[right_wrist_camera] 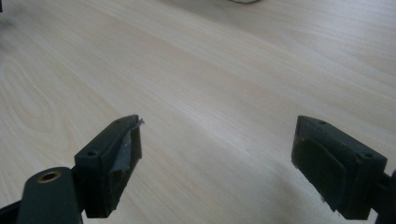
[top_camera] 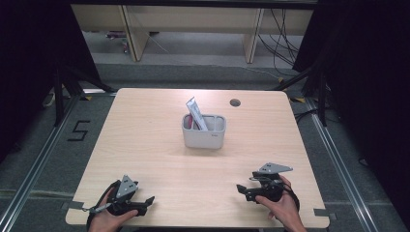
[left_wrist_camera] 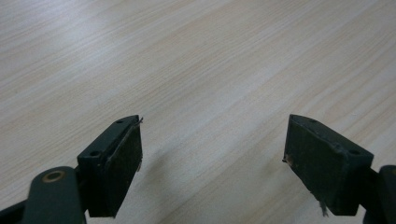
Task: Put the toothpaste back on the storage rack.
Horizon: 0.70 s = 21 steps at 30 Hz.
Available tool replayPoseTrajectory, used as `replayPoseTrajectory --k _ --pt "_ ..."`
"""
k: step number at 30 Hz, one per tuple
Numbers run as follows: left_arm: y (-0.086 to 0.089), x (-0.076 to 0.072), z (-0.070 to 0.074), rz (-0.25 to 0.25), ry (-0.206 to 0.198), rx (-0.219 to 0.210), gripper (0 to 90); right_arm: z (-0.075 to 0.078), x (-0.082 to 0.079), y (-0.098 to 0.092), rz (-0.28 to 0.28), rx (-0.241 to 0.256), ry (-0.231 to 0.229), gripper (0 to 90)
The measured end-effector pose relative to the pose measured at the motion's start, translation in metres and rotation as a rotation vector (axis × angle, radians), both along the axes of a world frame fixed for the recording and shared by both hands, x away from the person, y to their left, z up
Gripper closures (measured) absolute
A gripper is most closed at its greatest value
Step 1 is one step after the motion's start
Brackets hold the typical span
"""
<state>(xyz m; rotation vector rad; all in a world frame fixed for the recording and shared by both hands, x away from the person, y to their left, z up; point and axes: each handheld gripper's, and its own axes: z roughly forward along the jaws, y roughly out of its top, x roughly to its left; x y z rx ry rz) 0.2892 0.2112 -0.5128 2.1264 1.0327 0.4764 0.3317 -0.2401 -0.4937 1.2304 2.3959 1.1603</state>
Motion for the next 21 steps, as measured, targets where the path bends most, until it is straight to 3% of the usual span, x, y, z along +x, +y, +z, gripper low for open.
replayPoseTrajectory --k 2,3,4,5,7,8,13,16,17,18,19,20,21 --pt "0.001 0.0 0.0 0.0 -0.002 0.013 18.6 -0.003 -0.003 0.0 0.0 0.015 0.019 16.9" --pt "0.001 0.0 0.0 -0.004 0.0 0.011 18.6 -0.003 -0.004 0.0 0.004 -0.007 0.008 16.9" --pt "-0.001 0.0 0.0 0.004 -0.002 -0.009 18.6 -0.003 -0.007 0.001 -0.008 -0.001 0.031 16.9" --pt "-0.001 0.0 0.0 0.003 0.0 -0.008 18.6 -0.003 -0.006 0.0 0.006 -0.01 0.009 16.9" --pt "-0.001 0.0 -0.001 0.01 -0.004 -0.019 18.6 -0.003 -0.011 0.002 -0.017 0.0 0.047 16.9" --pt "-0.002 0.0 -0.001 0.009 -0.006 -0.021 18.6 -0.004 -0.01 0.0 0.008 -0.02 0.007 16.9" --pt "-0.001 -0.001 0.0 0.007 -0.004 -0.017 18.6 -0.006 -0.017 0.002 0.003 -0.001 0.041 16.8" --pt "-0.001 0.0 0.0 0.0 -0.005 -0.014 18.6 -0.006 -0.019 0.001 0.018 -0.037 0.016 16.6" --pt "-0.001 0.0 -0.001 0.001 -0.007 -0.013 18.6 -0.005 -0.022 0.002 -0.005 -0.03 0.051 16.6" --pt "-0.001 -0.001 0.0 -0.001 -0.005 -0.011 18.6 -0.007 -0.021 0.001 0.024 -0.031 0.034 16.6" --pt "-0.001 -0.001 0.0 -0.001 -0.005 -0.011 18.6 -0.006 -0.023 0.002 0.013 -0.027 0.053 16.6" --pt "0.0 -0.001 0.0 -0.011 -0.001 0.006 18.6 -0.008 -0.023 0.001 0.015 -0.044 0.024 16.6" --pt "0.001 0.0 0.001 -0.018 0.002 0.016 18.6 -0.007 -0.023 0.0 0.021 -0.052 0.031 16.6"
